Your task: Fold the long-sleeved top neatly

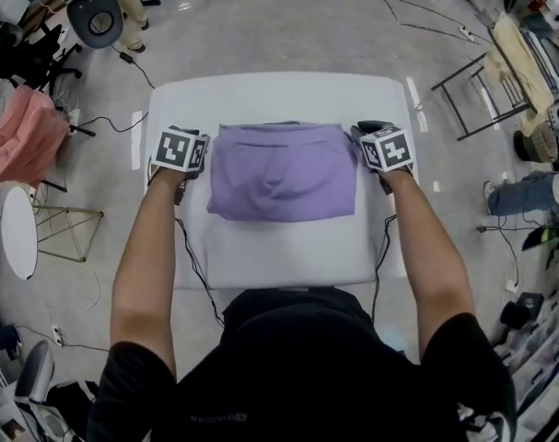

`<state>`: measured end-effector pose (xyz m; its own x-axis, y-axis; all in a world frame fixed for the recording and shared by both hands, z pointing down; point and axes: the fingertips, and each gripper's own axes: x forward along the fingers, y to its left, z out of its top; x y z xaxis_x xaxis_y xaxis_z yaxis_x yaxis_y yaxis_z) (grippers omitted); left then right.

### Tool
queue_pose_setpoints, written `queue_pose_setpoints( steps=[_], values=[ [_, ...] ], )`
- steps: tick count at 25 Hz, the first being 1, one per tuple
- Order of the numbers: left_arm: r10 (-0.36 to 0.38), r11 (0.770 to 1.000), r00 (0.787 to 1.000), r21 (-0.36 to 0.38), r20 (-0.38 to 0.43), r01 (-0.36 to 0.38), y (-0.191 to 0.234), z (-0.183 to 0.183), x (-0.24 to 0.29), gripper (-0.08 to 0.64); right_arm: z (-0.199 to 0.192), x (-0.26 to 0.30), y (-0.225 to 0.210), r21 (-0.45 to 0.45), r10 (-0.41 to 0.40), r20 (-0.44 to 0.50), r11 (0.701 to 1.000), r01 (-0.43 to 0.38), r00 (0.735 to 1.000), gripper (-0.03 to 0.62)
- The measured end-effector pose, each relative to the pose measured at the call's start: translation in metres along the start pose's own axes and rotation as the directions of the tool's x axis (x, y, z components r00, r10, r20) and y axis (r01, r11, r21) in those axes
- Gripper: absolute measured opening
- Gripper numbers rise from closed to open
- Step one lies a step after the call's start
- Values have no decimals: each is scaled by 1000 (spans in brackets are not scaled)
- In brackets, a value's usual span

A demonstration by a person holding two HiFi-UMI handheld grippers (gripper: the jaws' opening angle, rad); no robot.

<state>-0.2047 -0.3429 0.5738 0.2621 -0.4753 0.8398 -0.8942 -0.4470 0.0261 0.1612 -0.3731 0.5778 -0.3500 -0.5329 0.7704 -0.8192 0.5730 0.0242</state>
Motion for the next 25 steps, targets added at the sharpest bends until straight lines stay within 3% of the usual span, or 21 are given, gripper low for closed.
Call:
queue_pose_setpoints(
  steps=[3, 8, 11, 16, 22, 25],
  values=[
    [-18, 1000, 999, 1, 31, 18, -16, -15, -24, 78, -4, -28, 24, -45, 11, 49, 999, -9, 999, 5],
    [-52, 999, 995, 1, 81, 52, -46, -45, -53, 72, -25, -65, 67, -74, 43, 80, 997, -38, 996, 5],
    [-58, 997, 990, -48, 127, 65, -62, -58, -67, 23, -39, -86, 75, -1, 30, 114, 1000, -31, 993, 5],
    [-84, 987, 978, -120, 192, 109, -91, -79, -87, 7, -63, -113, 82, 123, 2, 167, 992, -22, 986, 6],
    [-86, 988, 980, -113, 178, 107, -114, -110, -95, 8, -86, -100, 82, 241, 6, 180, 969, -50, 984, 32],
    [-58, 986, 982, -146, 181, 85, -113, -120, -99, 8, -84, -90, 80, 309, 4, 205, 949, -69, 979, 63]
  ],
)
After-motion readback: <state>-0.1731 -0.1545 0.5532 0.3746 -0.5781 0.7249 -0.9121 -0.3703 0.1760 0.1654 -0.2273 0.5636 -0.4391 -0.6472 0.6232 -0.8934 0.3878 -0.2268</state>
